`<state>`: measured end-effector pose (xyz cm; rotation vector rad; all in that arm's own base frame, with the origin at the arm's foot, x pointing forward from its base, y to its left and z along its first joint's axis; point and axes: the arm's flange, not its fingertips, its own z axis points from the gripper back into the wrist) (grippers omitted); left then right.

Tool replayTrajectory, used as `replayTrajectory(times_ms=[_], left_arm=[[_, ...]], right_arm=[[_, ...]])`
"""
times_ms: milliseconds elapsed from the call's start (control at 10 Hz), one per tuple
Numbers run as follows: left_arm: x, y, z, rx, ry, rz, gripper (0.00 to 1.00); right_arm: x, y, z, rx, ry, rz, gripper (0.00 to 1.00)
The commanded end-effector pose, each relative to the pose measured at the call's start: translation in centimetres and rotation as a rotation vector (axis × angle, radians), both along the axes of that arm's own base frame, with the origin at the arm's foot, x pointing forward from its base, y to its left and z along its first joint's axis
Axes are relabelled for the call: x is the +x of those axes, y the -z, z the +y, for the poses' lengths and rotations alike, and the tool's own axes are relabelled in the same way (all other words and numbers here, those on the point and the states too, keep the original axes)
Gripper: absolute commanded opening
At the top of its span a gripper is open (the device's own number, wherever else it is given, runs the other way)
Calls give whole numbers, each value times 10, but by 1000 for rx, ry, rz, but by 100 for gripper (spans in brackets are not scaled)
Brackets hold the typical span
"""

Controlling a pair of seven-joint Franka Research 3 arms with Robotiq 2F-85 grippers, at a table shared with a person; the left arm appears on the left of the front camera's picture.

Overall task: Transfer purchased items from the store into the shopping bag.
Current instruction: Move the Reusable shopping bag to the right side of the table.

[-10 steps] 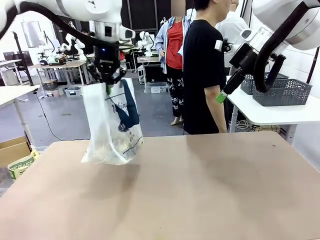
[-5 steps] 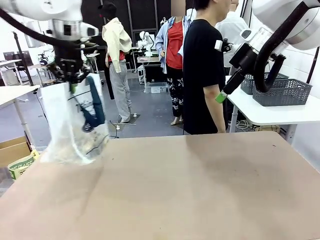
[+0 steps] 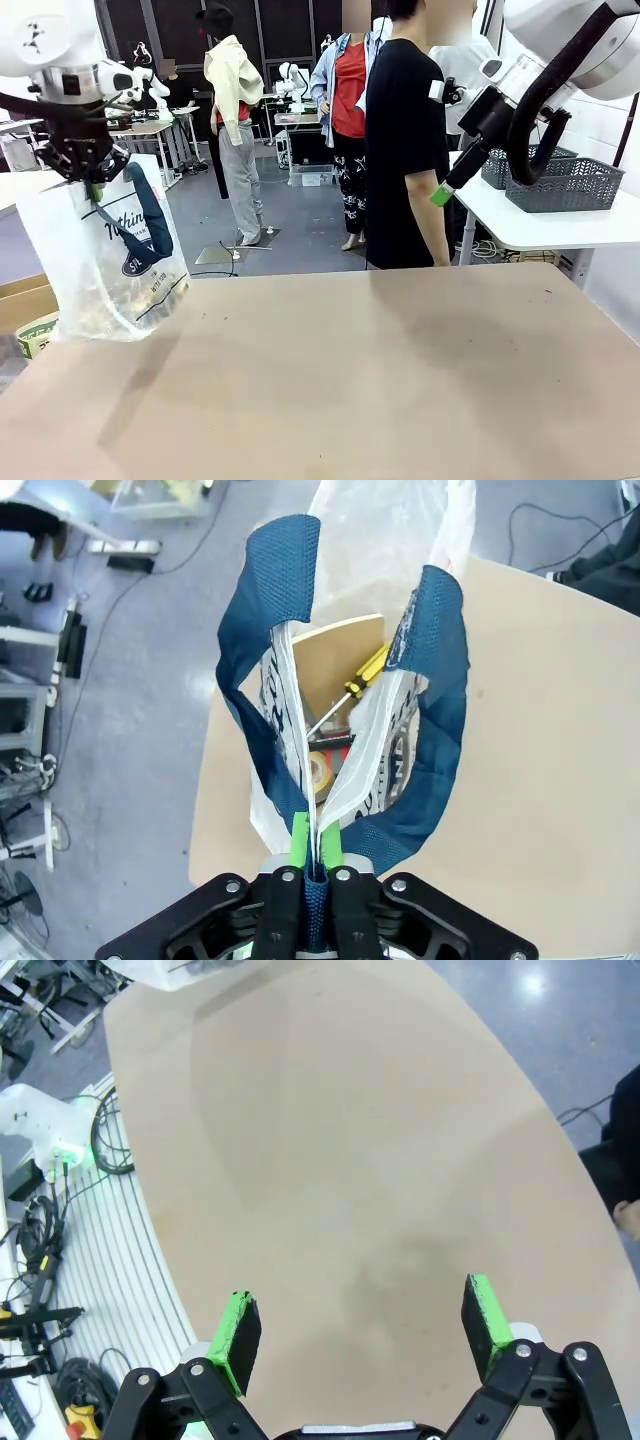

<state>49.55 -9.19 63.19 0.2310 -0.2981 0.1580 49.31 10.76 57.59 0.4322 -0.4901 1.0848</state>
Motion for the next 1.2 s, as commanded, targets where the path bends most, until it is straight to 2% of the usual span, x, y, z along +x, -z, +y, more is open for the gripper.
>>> replayTrajectory(times_ms=[0,100,400,500,700,1100], left_arm=[[-1,9,-3,-8,67,-38,0],[0,0,0,0,0,0,0],[0,0,0,0,0,0,0],[2,15,-1,3,18,18,0],[24,28,17,-31,-29,-3,0],[31,37,56,-2,-45,-50,0]], right_arm=[[0,0,1,6,15,-1,100],[0,0,1,6,15,-1,100],[0,0,1,6,15,-1,100],[0,0,1,6,15,-1,100],[0,0,1,6,15,-1,100],[0,0,1,6,15,-1,100]])
